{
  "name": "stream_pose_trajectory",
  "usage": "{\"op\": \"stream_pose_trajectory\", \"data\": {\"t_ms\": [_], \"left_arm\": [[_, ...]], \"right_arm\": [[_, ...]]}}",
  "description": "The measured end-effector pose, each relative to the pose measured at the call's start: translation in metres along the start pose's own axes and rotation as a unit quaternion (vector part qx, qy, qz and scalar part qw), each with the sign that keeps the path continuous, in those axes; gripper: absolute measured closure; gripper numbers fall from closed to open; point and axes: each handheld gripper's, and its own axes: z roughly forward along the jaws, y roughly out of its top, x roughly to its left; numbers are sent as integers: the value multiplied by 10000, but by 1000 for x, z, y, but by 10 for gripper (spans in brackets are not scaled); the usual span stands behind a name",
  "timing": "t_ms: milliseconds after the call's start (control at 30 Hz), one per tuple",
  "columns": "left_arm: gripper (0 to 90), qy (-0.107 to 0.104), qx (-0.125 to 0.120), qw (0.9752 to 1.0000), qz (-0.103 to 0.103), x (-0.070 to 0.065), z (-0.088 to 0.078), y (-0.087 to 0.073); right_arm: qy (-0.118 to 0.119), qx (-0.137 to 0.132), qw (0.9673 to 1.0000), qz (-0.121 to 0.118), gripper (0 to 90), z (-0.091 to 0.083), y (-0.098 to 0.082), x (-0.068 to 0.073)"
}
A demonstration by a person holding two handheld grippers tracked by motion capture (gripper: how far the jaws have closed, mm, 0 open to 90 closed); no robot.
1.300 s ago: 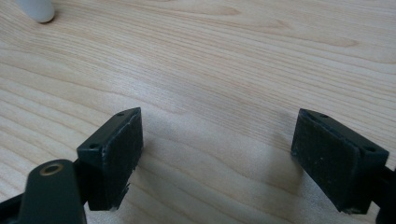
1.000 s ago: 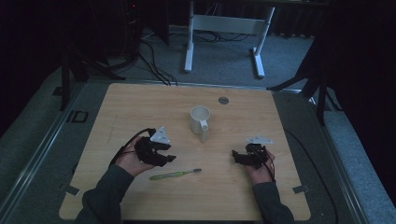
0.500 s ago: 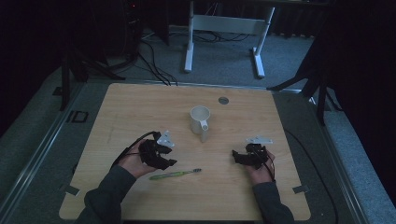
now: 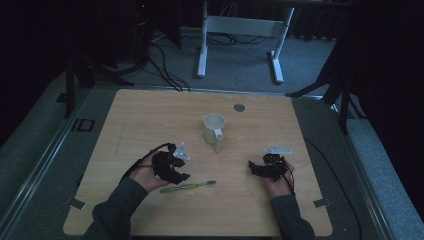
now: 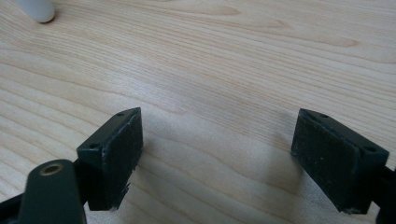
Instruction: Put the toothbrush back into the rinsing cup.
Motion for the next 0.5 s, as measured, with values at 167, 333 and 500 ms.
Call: {"op": "stream_pose_trajectory", "data": {"t_ms": [167,333,500], "left_arm": [[508,-32,59,10000,73,-2,3,4],[508,-87,84,9999,98,-3,4,7],[512,-156,109,9998,96,-3,5,9]], "right_arm": [[0,0,10000,0,164,0,0,0],[-1,1,10000,3,164,0,0,0],[0,0,10000,0,163,0,0,0]]}}
